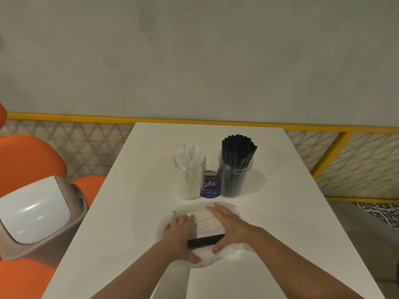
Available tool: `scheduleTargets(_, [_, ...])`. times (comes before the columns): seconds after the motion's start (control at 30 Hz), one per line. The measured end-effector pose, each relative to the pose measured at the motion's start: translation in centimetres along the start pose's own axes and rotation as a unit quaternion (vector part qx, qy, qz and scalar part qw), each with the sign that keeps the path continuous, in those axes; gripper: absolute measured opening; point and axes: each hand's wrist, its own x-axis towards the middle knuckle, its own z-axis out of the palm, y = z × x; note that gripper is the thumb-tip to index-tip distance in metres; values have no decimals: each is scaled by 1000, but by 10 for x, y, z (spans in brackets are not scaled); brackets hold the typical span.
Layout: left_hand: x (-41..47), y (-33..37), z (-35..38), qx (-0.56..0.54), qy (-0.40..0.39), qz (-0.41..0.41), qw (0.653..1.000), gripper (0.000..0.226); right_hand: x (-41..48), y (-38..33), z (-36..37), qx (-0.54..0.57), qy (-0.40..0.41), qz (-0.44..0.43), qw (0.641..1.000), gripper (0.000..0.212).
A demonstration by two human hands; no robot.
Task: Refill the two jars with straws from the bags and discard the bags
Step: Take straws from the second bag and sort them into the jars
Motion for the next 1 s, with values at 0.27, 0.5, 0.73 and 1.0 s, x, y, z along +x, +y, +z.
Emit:
scheduleTargets(0.27, [1,10,3,14,27,-1,1000,65,-2,7,6,22,8,-9,1000,113])
scheduleTargets(0.5, [6,12,0,-9,38,-45,998,31,-2,14,7,233,48,35,971,99])
scheduleTargets(0.73, [9,6,3,-72,42,-95,992,27,0,21,14,284,64,32,956,89])
scheduleTargets(1.0, [1,-16,1,-165,75,-43,982,36,7,26,22,316,124,21,940,45])
